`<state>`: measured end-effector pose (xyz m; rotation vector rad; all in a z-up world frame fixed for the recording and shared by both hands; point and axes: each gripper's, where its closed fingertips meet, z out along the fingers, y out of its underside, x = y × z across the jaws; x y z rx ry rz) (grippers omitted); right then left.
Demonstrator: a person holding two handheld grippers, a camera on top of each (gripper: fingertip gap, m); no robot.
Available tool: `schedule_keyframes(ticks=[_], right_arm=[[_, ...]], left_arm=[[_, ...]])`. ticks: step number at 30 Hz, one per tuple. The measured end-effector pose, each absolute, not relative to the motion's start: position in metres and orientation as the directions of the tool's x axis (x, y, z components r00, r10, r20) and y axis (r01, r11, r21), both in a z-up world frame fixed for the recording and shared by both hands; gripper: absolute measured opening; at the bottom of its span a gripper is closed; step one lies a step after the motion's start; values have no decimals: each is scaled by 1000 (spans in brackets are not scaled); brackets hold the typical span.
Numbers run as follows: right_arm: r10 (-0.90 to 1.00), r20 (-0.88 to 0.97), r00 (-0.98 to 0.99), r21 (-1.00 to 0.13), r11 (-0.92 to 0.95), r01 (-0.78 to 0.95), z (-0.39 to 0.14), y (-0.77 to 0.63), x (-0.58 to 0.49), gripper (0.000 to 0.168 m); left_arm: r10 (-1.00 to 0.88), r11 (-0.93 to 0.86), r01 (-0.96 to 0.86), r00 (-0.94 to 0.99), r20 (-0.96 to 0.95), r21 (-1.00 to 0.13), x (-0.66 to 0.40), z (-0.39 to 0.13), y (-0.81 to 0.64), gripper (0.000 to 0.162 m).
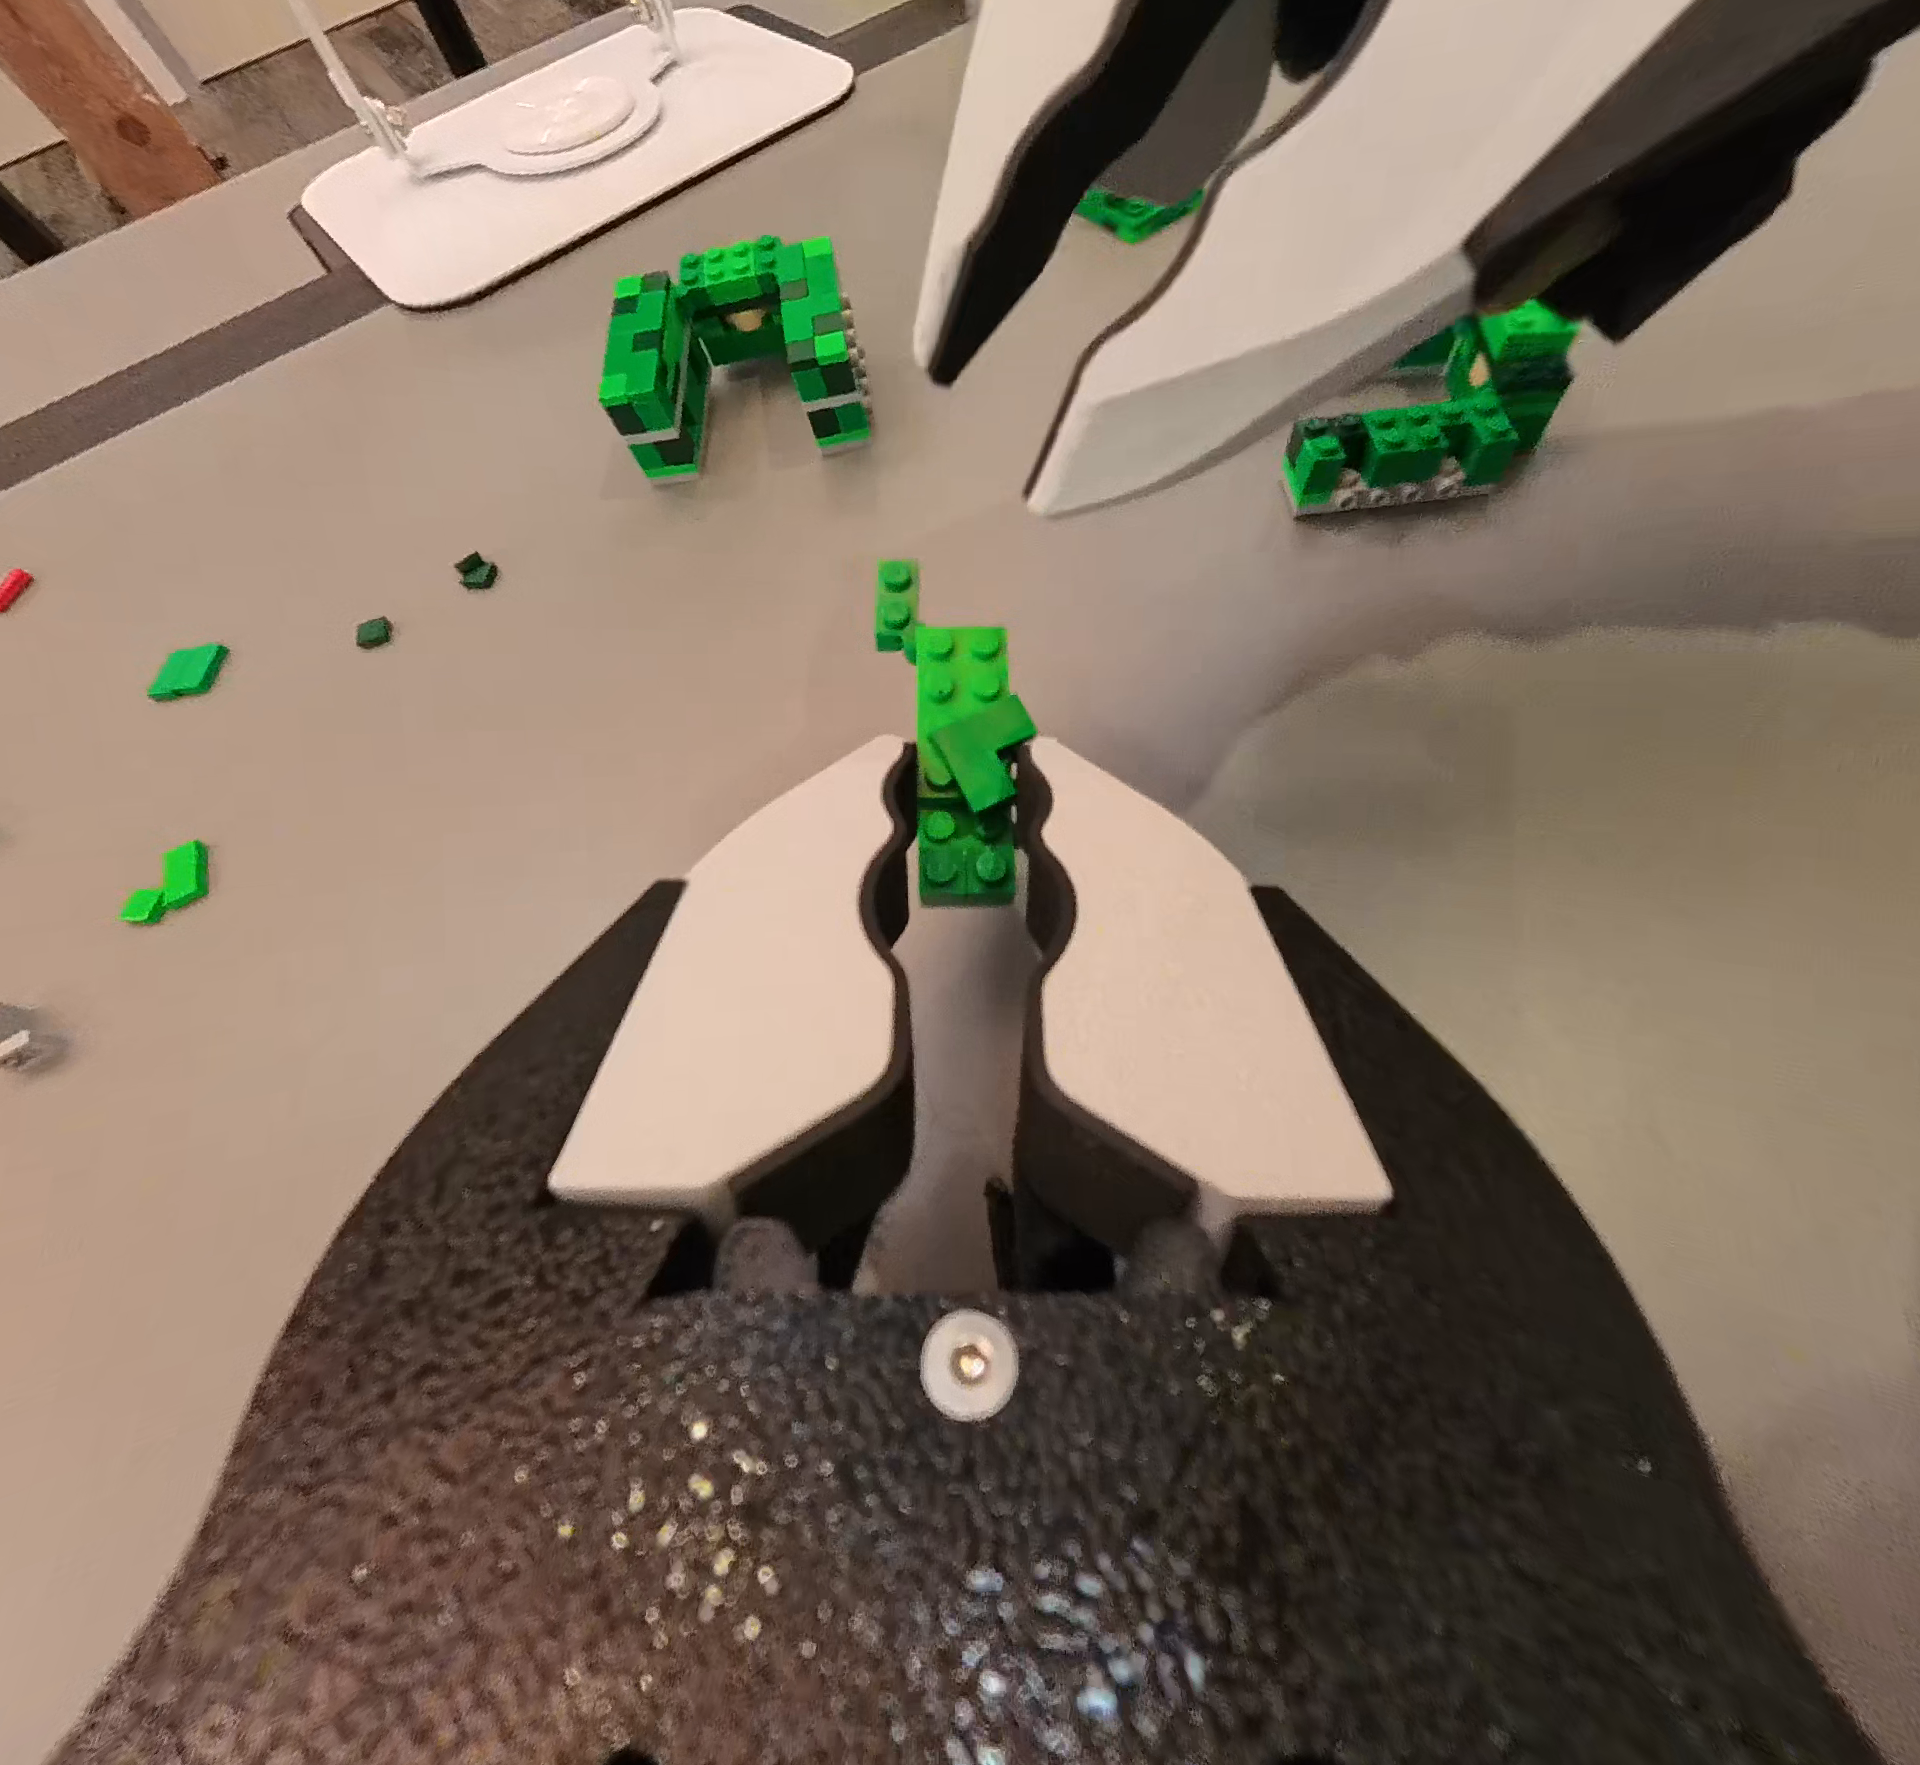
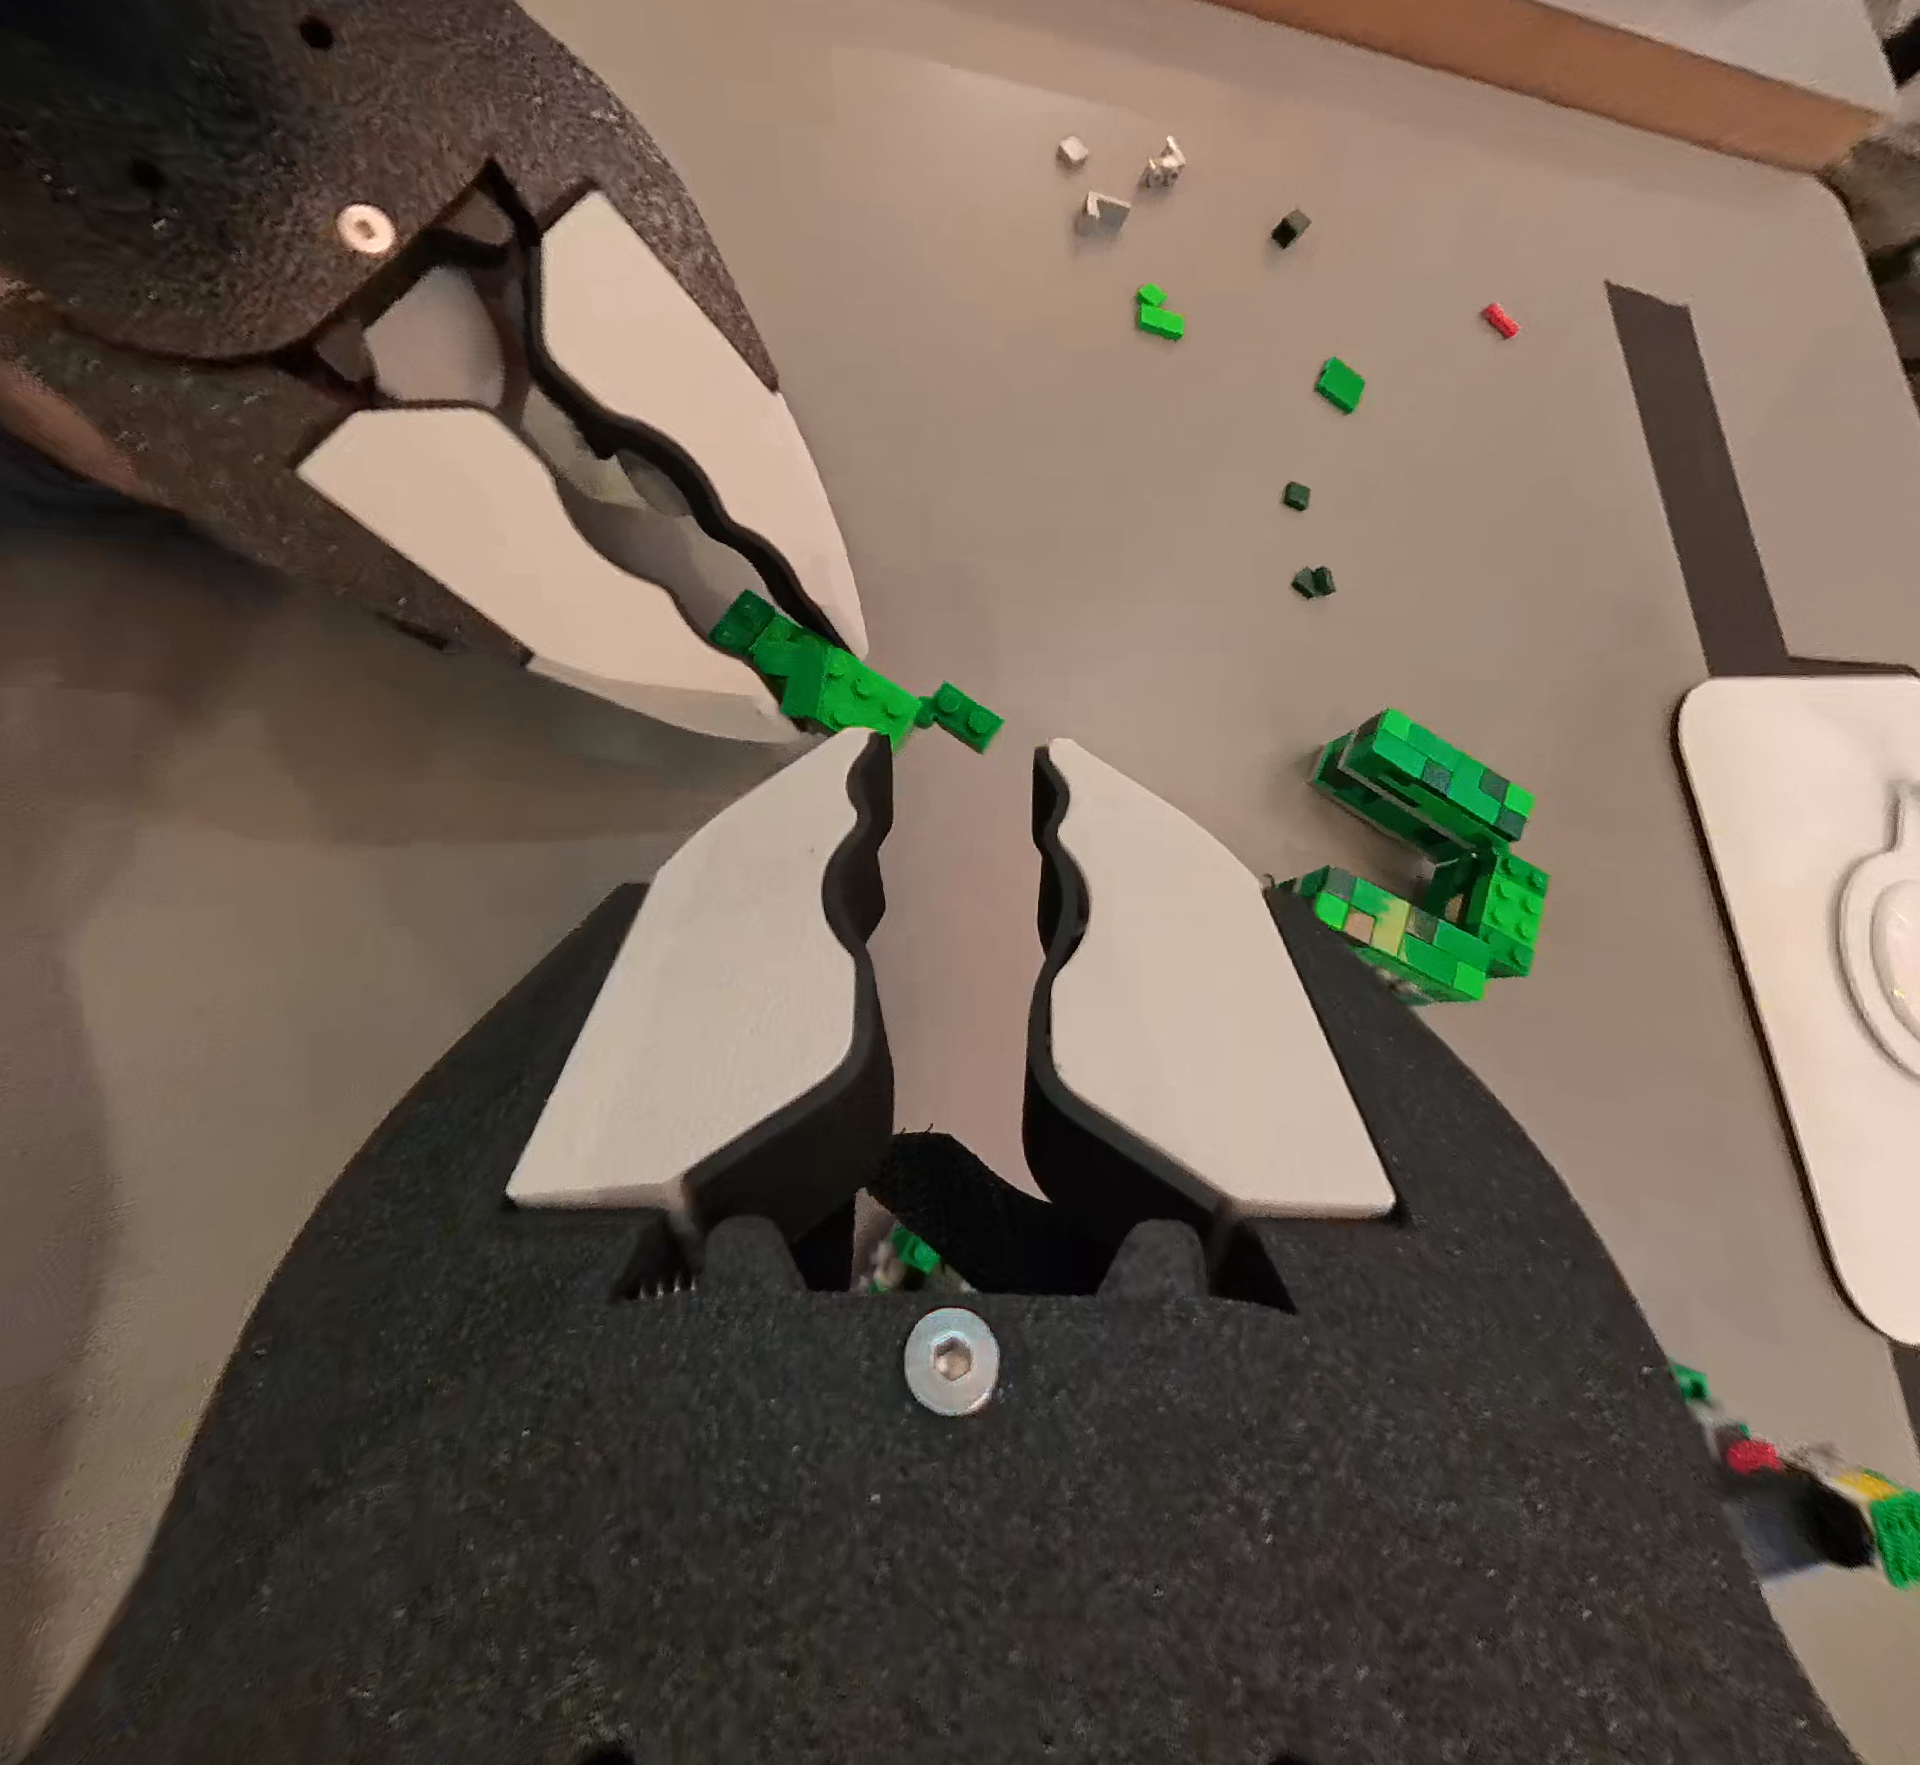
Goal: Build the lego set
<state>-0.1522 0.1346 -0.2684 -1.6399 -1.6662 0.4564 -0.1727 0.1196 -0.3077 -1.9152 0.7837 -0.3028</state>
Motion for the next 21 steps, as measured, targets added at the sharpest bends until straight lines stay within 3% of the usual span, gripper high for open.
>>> schedule_keyframes(ticks=[6,13,21], right_arm=[[935,335,-116,-724,334,604,-254,112,-149,29],[818,457,-349,-559,570,602,-260,94,-156,34],[757,436,-487,-441,651,617,-279,88,-150,32]], left_arm=[[-723,-265,-466,675,-146,-845,-172,-304,109,17],[-806,-241,-512,578,-124,-825,-160,-290,96,17],[-860,-184,-601,481,-168,-778,-149,-289,82,17]])
